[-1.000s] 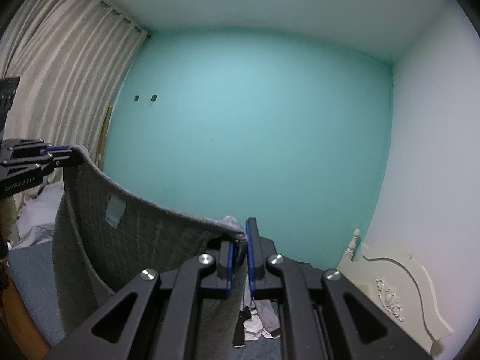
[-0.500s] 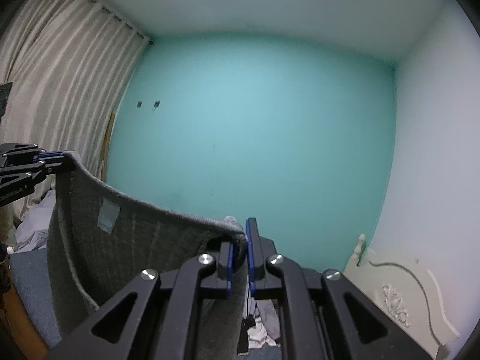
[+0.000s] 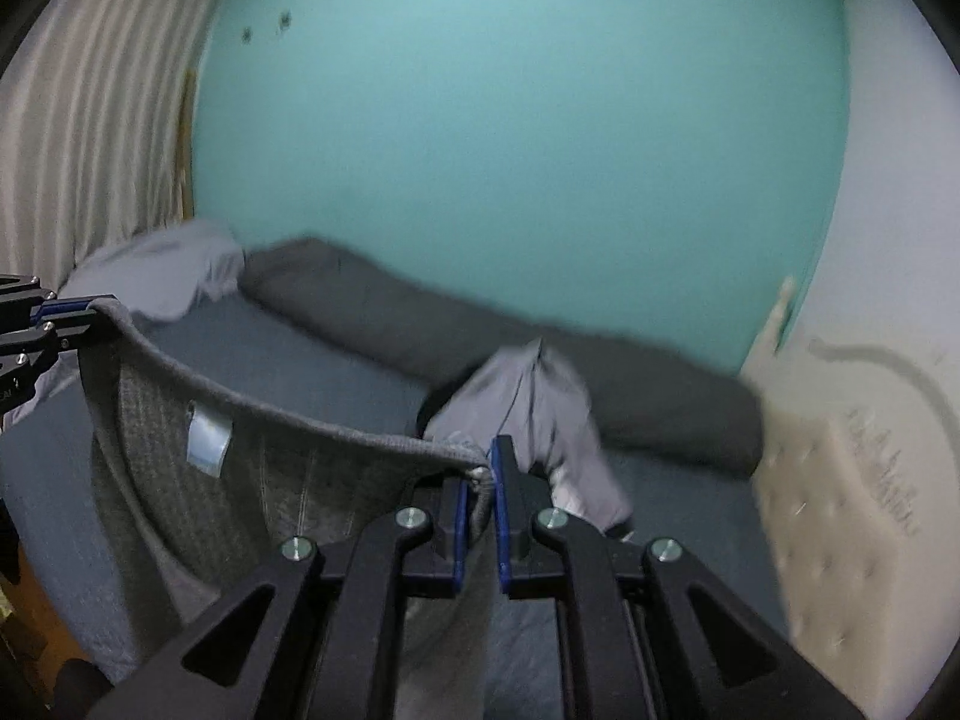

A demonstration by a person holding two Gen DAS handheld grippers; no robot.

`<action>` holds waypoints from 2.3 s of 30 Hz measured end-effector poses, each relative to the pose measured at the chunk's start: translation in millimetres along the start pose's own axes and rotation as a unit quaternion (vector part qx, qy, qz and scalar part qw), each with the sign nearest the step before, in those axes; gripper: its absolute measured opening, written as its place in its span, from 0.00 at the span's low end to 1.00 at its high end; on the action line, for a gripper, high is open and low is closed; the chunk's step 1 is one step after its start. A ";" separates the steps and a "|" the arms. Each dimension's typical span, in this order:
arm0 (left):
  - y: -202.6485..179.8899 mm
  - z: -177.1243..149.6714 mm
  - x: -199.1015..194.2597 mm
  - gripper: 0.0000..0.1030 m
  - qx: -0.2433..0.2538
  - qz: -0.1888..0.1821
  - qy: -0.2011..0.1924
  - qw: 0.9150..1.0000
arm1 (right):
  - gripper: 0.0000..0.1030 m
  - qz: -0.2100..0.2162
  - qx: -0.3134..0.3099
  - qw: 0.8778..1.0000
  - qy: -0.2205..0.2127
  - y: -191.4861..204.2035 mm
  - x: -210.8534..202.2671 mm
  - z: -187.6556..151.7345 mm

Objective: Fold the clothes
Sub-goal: 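Raise the sweatshirt high with both grippers, holding it stretched open, then lower the held sweatshirt onto the sheet with both grippers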

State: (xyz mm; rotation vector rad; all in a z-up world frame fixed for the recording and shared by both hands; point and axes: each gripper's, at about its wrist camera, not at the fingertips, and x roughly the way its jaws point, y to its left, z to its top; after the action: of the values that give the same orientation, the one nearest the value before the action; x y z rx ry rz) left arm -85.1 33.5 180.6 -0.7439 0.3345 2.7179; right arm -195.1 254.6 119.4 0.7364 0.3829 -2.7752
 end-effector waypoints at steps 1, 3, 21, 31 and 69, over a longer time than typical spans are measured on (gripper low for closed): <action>5.8 -8.9 21.8 0.04 -0.007 -0.003 0.016 1.000 | 0.06 0.005 0.003 1.000 0.012 -1.0 18.4 -12.6; 9.7 -23.5 52.3 0.04 -0.010 -0.003 0.041 0.999 | 0.06 0.014 0.010 0.999 0.035 -3.1 55.1 -37.8; 76.5 -23.8 421.3 0.04 -0.068 -0.019 0.160 0.985 | 0.06 0.041 0.066 0.987 0.138 -44.5 286.1 -92.2; 88.0 -69.0 553.3 0.04 -0.089 -0.028 0.220 0.971 | 0.06 0.041 0.086 0.976 0.197 -49.0 407.5 -131.1; 171.2 -189.2 488.0 0.59 -0.268 -0.098 0.229 0.931 | 0.68 0.041 0.212 0.955 0.202 -85.9 357.4 -187.5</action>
State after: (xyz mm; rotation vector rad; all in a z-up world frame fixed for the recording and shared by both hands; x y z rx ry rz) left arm -458.5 -71.3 -210.4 -1.4748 -0.3933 2.4254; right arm -438.0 334.0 -204.6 1.3912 -0.1853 -2.6394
